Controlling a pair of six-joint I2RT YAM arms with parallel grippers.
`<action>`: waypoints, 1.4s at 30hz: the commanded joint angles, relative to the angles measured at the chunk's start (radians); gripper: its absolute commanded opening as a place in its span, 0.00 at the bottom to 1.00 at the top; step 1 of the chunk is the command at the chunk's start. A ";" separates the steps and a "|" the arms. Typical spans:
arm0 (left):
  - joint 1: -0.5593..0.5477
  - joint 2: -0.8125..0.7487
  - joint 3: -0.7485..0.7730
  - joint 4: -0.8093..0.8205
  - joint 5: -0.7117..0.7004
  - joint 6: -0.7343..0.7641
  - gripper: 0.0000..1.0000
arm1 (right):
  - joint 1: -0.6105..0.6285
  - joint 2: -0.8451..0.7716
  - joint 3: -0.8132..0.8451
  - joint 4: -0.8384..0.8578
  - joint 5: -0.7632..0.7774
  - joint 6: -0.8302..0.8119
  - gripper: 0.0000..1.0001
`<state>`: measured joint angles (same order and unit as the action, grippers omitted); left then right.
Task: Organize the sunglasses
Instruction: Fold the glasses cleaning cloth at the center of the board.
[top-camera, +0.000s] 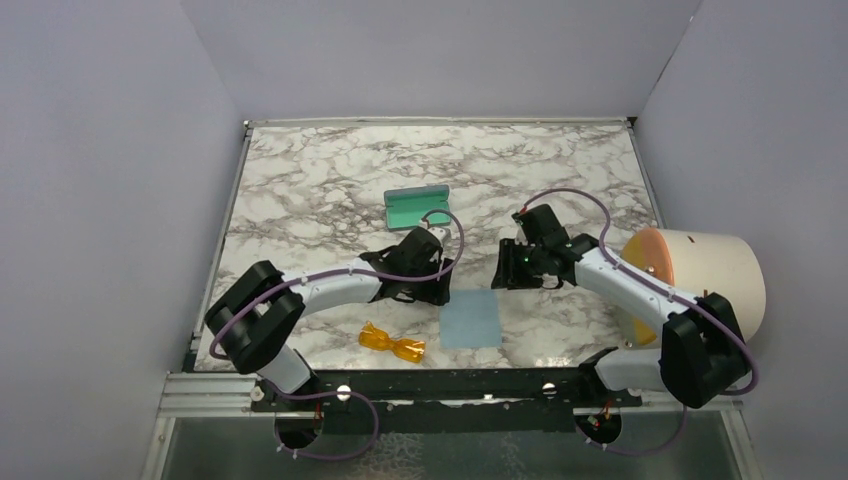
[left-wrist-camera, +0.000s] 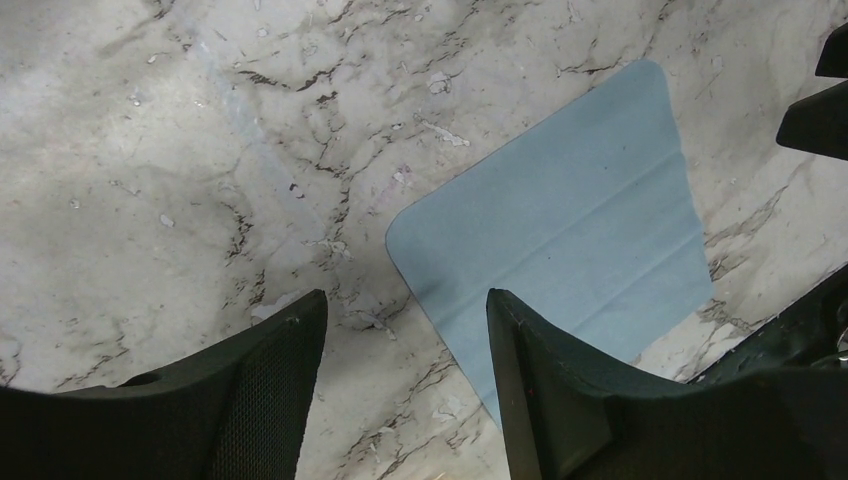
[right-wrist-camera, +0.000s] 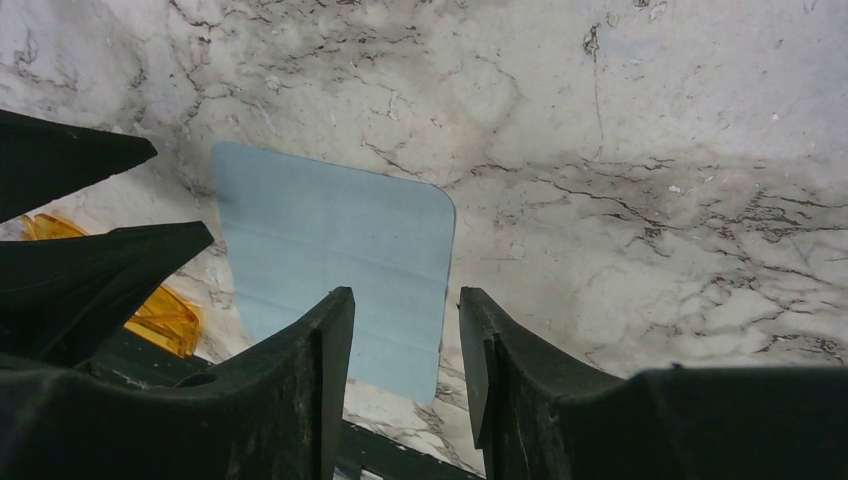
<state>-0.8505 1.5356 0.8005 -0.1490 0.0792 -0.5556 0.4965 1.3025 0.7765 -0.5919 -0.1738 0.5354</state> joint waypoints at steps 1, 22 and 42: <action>-0.016 0.033 0.035 0.028 -0.008 0.005 0.61 | 0.008 0.012 -0.007 0.051 -0.014 -0.007 0.43; -0.018 0.116 0.057 0.059 0.017 0.017 0.40 | 0.008 0.034 -0.021 0.075 -0.020 -0.014 0.43; -0.019 0.108 0.024 0.046 0.020 0.020 0.33 | 0.008 0.035 -0.013 0.076 -0.024 -0.012 0.43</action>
<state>-0.8642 1.6516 0.8516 -0.0814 0.0891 -0.5430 0.4984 1.3354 0.7650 -0.5449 -0.1810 0.5289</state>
